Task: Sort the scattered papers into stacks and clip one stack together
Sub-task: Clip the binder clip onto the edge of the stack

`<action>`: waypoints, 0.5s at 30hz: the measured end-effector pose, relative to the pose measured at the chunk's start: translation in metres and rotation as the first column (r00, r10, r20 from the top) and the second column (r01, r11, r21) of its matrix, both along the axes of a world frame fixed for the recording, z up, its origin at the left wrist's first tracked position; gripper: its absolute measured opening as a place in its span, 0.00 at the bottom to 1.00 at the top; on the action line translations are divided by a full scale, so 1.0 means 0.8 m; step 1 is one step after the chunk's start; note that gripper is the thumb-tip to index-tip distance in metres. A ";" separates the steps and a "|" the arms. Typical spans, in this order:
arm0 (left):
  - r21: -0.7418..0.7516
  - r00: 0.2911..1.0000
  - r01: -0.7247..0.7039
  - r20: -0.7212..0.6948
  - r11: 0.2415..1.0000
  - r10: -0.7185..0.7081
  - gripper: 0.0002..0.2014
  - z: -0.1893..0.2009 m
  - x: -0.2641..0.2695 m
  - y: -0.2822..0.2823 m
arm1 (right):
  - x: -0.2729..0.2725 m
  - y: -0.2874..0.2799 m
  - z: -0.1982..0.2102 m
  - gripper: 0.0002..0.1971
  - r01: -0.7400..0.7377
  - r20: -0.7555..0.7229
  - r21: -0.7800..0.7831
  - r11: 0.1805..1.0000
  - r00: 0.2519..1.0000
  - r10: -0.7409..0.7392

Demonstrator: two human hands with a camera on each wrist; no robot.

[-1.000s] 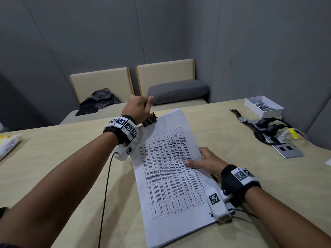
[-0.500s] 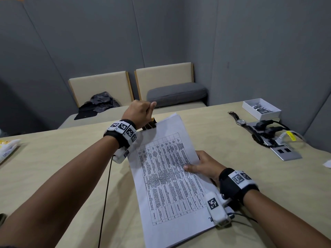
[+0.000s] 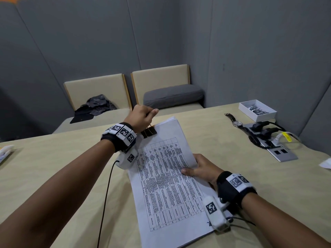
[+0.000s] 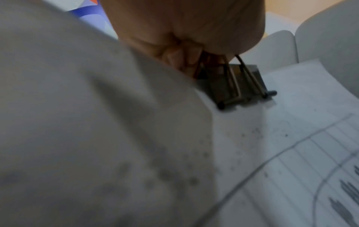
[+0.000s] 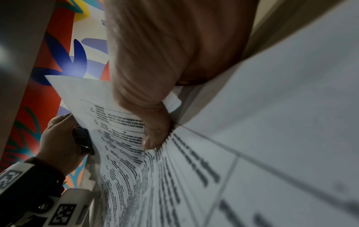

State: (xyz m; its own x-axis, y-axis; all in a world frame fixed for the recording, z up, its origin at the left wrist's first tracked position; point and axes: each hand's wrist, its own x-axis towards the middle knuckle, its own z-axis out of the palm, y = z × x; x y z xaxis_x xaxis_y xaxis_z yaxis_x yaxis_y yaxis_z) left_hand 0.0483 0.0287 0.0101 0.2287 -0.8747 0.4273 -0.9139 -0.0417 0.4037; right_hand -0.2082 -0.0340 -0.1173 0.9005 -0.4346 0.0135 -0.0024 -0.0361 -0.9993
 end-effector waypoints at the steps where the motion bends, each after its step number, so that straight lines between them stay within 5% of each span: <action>1: 0.013 1.000 0.012 0.007 1.000 -0.012 0.25 -0.001 0.000 0.001 | 0.000 -0.001 0.000 0.42 0.005 -0.005 0.002 1.000 1.000 -0.005; 5: 0.056 0.996 0.057 -0.072 0.997 -0.053 0.25 -0.007 0.004 0.010 | -0.003 0.004 0.005 0.40 0.004 -0.020 0.023 1.000 1.000 -0.003; 9: 0.195 0.892 0.067 -0.451 0.978 0.029 0.33 -0.021 0.021 0.022 | -0.010 0.004 0.011 0.22 0.020 -0.056 0.036 0.999 0.998 -0.018; 11: 0.374 0.938 0.075 -0.342 0.924 0.062 0.34 -0.030 0.035 0.036 | -0.013 -0.003 0.012 0.27 0.077 -0.068 0.021 0.997 0.995 -0.076; 13: 0.529 0.985 0.003 -0.150 0.848 0.090 0.24 -0.044 0.045 0.053 | -0.017 -0.014 0.011 0.31 0.134 -0.079 0.036 0.990 0.988 -0.131; 15: 0.541 0.982 -0.023 -0.144 0.841 0.119 0.13 -0.062 0.050 0.066 | -0.023 -0.025 0.015 0.32 0.180 -0.150 0.027 0.983 0.973 -0.174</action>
